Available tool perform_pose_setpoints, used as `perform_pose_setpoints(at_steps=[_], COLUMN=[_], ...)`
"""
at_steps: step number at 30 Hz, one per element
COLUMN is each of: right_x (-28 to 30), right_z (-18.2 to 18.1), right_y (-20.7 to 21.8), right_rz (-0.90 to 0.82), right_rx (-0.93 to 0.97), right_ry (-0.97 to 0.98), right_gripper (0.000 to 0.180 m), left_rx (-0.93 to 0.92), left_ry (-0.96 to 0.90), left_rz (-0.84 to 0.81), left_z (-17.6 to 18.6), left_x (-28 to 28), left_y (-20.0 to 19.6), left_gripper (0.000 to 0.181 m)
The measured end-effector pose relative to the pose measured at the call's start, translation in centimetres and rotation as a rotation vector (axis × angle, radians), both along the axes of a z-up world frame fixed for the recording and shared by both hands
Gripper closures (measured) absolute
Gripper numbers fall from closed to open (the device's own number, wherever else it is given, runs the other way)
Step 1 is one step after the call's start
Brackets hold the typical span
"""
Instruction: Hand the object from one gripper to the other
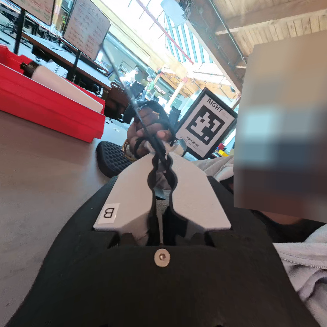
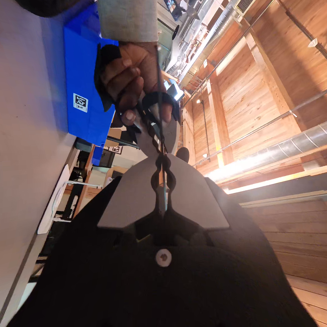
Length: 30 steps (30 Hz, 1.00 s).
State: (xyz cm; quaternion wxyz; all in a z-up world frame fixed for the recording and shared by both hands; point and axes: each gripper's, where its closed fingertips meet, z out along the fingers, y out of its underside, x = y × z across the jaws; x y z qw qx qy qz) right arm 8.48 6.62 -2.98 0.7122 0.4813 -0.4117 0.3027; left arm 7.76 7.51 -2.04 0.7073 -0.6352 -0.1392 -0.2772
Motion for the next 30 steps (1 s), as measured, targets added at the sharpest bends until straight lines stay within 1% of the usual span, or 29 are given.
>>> perform_pose_setpoints(at_steps=[1, 2, 4, 7, 9, 11, 13, 14, 16, 18, 20, 21, 22, 23, 24, 25, 26, 28, 30], right_x=[-0.1, -0.3, -1.0, -1.6, -2.4, -2.8, -3.2, -3.2, -2.8, -2.4, -2.0, -1.9, -1.8, -1.8, -1.9, -1.8, -1.7, -1.3, -0.5], right_z=[0.1, 0.3, 1.3, 2.9, 3.8, 3.8, 3.9, 4.0, 4.0, 4.0, 3.8, 3.5, 3.1, 2.9, 2.7, 2.8, 3.0, 3.6, 4.4], right_y=[0.1, 0.1, 0.4, 1.3, 1.9, 1.9, 1.7, 1.6, 1.4, 1.2, 0.8, 0.7, 0.6, 0.5, 0.5, 0.5, 0.6, 1.1, 1.7], right_rz=[-0.005, -0.012, -0.019, 0.086, 0.177, 0.306, 0.432, 0.499, 0.617, 0.695, 0.714, 0.696, 0.666, 0.63, 0.594, 0.567, 0.546, 0.493, 0.438], right_rx=[-0.009, -0.035, -0.122, -0.225, -0.284, -0.272, -0.274, -0.263, -0.228, -0.189, -0.159, -0.151, -0.143, -0.148, -0.163, -0.172, -0.177, -0.201, -0.202], right_ry=[-0.009, -0.037, -0.156, -0.517, -0.852, -1.295, -1.716, -1.894, -2.179, -2.342, -2.399, -2.383, -2.335, -2.265, -2.171, -2.067, -1.953, -1.629, -1.265], right_gripper=[0.175, 0.17, 0.153, 0.131, 0.128, 0.123, 0.117, 0.113, 0.114, 0.118, 0.128, 0.144, 0.168, 0.175, 0.178, 0.178, 0.178, 0.179, 0.178], left_rx=[0.0, 0.019, 0.091, 0.214, 0.286, 0.289, 0.274, 0.255, 0.187, 0.099, 0.059, 0.052, 0.047, 0.044, 0.042, 0.05, 0.067, 0.125, 0.209], left_ry=[0.024, 0.047, 0.112, 0.276, 0.397, 0.483, 0.529, 0.542, 0.583, 0.627, 0.639, 0.633, 0.625, 0.617, 0.601, 0.575, 0.533, 0.413, 0.266], left_rz=[0.018, 0.033, 0.077, 0.228, 0.318, 0.386, 0.392, 0.383, 0.376, 0.379, 0.364, 0.355, 0.351, 0.347, 0.345, 0.342, 0.334, 0.302, 0.239], left_z=[0.0, 0.3, 1.5, 3.8, 5.1, 5.5, 5.4, 5.1, 4.2, 3.1, 2.5, 2.4, 2.2, 2.2, 2.1, 2.2, 2.4, 3.2, 4.0], left_x=[-0.1, -0.2, -0.5, -1.2, -1.1, -1.2, -1.0, -0.9, -0.8, -1.0, -0.8, -0.8, -0.8, -0.8, -0.9, -0.9, -1.0, -1.1, -1.2], left_y=[0.0, -0.2, -0.7, -2.2, -3.3, -3.7, -3.4, -3.0, -2.1, -1.2, -0.5, -0.4, -0.3, -0.2, -0.3, -0.3, -0.5, -1.3, -2.5], left_gripper=[0.175, 0.178, 0.18, 0.179, 0.179, 0.179, 0.179, 0.179, 0.18, 0.18, 0.18, 0.18, 0.179, 0.179, 0.177, 0.172, 0.161, 0.141, 0.134])
